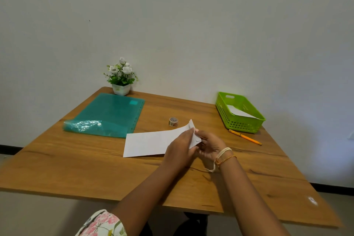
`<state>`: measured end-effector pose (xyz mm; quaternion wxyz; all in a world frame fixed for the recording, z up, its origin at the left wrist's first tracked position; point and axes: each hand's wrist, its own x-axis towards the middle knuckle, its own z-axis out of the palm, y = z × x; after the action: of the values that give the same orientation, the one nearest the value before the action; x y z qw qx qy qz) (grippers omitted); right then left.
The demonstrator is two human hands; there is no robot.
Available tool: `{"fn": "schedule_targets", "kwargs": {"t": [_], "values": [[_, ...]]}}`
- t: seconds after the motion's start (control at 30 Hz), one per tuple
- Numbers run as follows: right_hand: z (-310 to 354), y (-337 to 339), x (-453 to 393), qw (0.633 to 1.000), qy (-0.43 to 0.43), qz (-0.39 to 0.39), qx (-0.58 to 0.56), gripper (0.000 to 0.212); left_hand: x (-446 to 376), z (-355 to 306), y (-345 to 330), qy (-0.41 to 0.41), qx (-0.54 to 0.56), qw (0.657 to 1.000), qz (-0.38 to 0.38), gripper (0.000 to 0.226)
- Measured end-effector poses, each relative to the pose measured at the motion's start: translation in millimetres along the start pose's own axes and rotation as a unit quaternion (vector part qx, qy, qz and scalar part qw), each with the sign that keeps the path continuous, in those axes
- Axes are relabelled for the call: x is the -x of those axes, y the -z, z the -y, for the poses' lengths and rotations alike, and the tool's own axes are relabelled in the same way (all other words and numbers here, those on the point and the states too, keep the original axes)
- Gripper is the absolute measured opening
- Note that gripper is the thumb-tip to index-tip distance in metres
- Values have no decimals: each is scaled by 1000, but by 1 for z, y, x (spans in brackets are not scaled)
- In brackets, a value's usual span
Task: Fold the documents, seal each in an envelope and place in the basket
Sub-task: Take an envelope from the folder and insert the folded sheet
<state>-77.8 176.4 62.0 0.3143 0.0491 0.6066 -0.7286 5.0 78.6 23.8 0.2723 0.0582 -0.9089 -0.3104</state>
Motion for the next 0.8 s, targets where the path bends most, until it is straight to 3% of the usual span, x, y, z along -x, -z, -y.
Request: {"fn": "schedule_targets", "kwargs": {"t": [0.13,0.23,0.37,0.43,0.53,0.7,0.8], "values": [[2,4,3,996,9,73,-48,9,-7,-4,3,29,31,997,-72,38],[-2,3,-1,991,28,104,-80,23,-15,-18,15,152,192,957,-156,25],[-12,-10,-5,995,82,22,-51,12,-46,-37,40,365,441,789,-225,28],[-16,-15,-6,992,127,-27,4,11,-61,-36,53,404,562,680,-242,26],[-19,-14,-6,990,128,-51,16,34,-72,-30,74,414,687,543,-249,21],[-16,0,-8,991,38,10,-130,70,-77,-25,100,379,773,440,-254,42],[-16,3,-9,985,-26,65,-159,74,-75,-30,112,368,796,411,-248,36]]}}
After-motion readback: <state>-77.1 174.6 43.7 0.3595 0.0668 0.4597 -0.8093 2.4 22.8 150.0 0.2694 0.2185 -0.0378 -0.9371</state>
